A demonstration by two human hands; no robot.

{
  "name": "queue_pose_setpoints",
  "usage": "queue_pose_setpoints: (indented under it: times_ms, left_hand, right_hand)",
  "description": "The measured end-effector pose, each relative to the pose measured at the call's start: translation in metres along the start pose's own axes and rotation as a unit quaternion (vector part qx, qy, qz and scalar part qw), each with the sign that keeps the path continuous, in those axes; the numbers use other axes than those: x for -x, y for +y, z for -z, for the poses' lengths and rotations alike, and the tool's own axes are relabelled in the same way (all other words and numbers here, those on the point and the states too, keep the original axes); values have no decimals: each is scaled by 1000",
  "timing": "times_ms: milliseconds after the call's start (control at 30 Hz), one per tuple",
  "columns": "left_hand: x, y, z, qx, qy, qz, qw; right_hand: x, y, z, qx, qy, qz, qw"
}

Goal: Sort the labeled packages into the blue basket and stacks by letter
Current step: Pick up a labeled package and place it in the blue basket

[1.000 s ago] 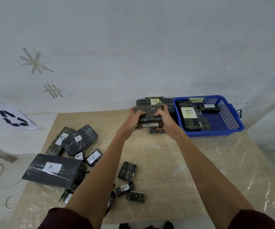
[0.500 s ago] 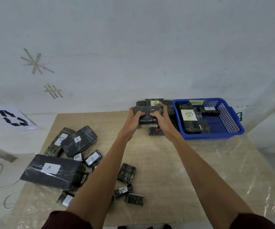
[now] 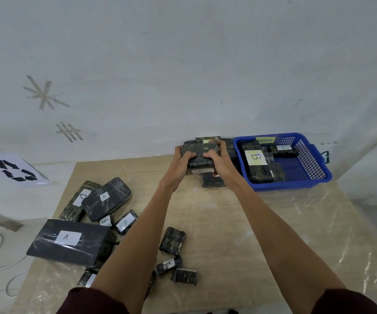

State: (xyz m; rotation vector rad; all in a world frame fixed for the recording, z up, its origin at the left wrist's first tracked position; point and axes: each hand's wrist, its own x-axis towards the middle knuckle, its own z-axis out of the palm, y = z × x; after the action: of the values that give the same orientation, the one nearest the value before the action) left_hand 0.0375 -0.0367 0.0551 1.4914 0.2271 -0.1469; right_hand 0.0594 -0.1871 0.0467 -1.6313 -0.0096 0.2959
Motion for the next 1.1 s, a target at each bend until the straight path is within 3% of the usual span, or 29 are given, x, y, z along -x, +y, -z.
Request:
queue_pose_setpoints:
  times_ms: [167, 467, 600, 833, 1100]
  left_hand:
    - [6, -3, -1, -1, -9, -60, 998]
    - [11, 2, 2, -115, 4, -148, 982]
    - [13, 2, 2, -135, -10, -156, 978]
    - [9, 0, 2, -125, -52, -67, 989]
    - [2, 4, 1, -50, -41, 4, 998]
  right_hand:
    - [5, -1, 4, 6, -7, -15, 1000]
    - [-1, 0, 7, -141, -43, -192, 970]
    - [0, 2, 8, -173, -65, -229, 956]
    - [-1, 6, 1, -109, 14, -177, 978]
    - [-2, -1, 2, -55, 18, -74, 996]
